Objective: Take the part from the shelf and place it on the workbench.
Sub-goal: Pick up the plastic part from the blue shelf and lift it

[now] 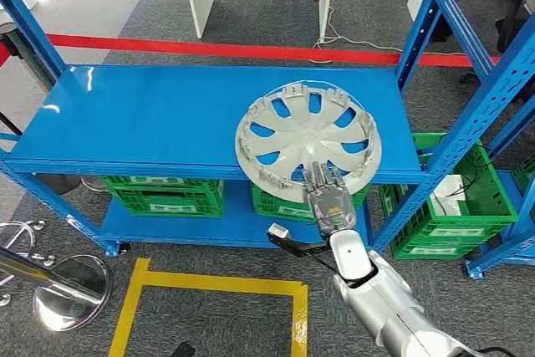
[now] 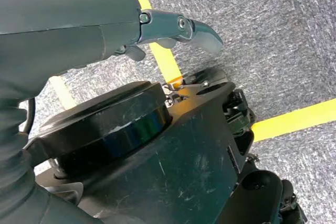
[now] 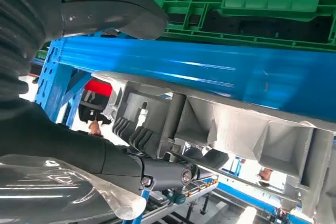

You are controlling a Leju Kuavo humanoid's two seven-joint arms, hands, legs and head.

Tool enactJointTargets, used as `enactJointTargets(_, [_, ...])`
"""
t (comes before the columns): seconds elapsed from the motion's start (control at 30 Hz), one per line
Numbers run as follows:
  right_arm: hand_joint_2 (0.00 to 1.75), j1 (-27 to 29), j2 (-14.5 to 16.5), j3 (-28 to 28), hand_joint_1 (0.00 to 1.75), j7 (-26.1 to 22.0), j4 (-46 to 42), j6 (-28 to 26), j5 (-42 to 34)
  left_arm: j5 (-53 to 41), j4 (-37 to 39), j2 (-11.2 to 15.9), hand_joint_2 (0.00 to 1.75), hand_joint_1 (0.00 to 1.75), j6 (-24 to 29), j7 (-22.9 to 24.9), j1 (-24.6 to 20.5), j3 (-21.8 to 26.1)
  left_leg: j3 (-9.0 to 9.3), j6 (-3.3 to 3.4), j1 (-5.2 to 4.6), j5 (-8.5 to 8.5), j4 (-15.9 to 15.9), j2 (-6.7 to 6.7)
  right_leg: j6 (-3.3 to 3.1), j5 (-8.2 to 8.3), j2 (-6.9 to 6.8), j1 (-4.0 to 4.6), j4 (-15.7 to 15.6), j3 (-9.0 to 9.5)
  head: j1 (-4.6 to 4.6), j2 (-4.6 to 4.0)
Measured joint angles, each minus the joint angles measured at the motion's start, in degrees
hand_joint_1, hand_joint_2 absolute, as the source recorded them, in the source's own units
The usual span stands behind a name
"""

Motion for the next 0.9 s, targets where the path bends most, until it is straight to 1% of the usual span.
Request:
enactJointTargets(0.23, [1.75, -0.3, 0.2, 0.0, 0.0, 0.1, 0.8, -0.1, 0.0, 0.0, 0.0, 0.0, 1.75, 0.0, 0.0, 0.0, 0.0, 0.0, 0.01, 0.0, 0.0, 0.0, 0.0, 0.0, 0.0, 0.0, 0.0, 0.0, 0.0, 0.01, 0.02, 0.0])
enactJointTargets(0.27, [1.75, -0.3, 0.3, 0.0, 0.08, 0.3, 1.0, -0.3, 0.0, 0.0, 0.0, 0.0, 1.75, 0.0, 0.0, 0.0, 0.0, -0.1, 0.01, 0.0, 0.0, 0.0, 0.0, 0.0, 0.01, 0.01, -0.01, 0.0, 0.0, 0.02, 0.02, 0.0])
enactJointTargets(0.37, [1.75, -0.5, 0.7, -0.2, 1.39, 0.9, 2.1, -1.0, 0.1, 0.1, 0.0, 0.0, 1.75, 0.0, 0.0, 0.0, 0.0, -0.5, 0.03, 0.01, 0.0, 0.01, 0.0, 0.0, 0.04, 0.04, -0.01, 0.0, 0.0, 0.04, 0.0, 0.0])
enactJointTargets(0.4, [1.75, -0.6, 0.9, -0.3, 1.75, 0.9, 2.2, -1.1, 0.0, 0.1, 0.0, 0.0, 1.75, 0.0, 0.0, 0.0, 0.0, -0.6, 0.03, 0.01, 0.0, 0.01, 0.0, 0.0, 0.04, 0.04, 0.0, 0.0, 0.0, 0.04, 0.0, 0.0])
enactJointTargets(0.73, [1.75, -0.5, 1.9, -1.9, 1.75, -1.4, 2.6, -6.3, -0.1, 0.6, 0.0, 0.0, 1.75, 0.0, 0.2, 0.0, 0.0, -1.0, 0.02, 0.01, 0.0, 0.01, 0.0, 0.0, 0.05, 0.04, 0.0, 0.0, 0.0, 0.04, 0.01, 0.0])
enactJointTargets(0.9, [1.75, 0.3, 2.2, -2.0, 1.75, -2.3, 1.8, -9.5, 0.1, 1.1, 0.0, 0.1, 1.75, 0.0, 0.2, -1.0, 0.0, -1.1, 0.01, 0.01, 0.0, 0.01, 0.0, 0.0, 0.05, 0.03, -0.01, 0.0, 0.0, 0.02, 0.0, 0.0])
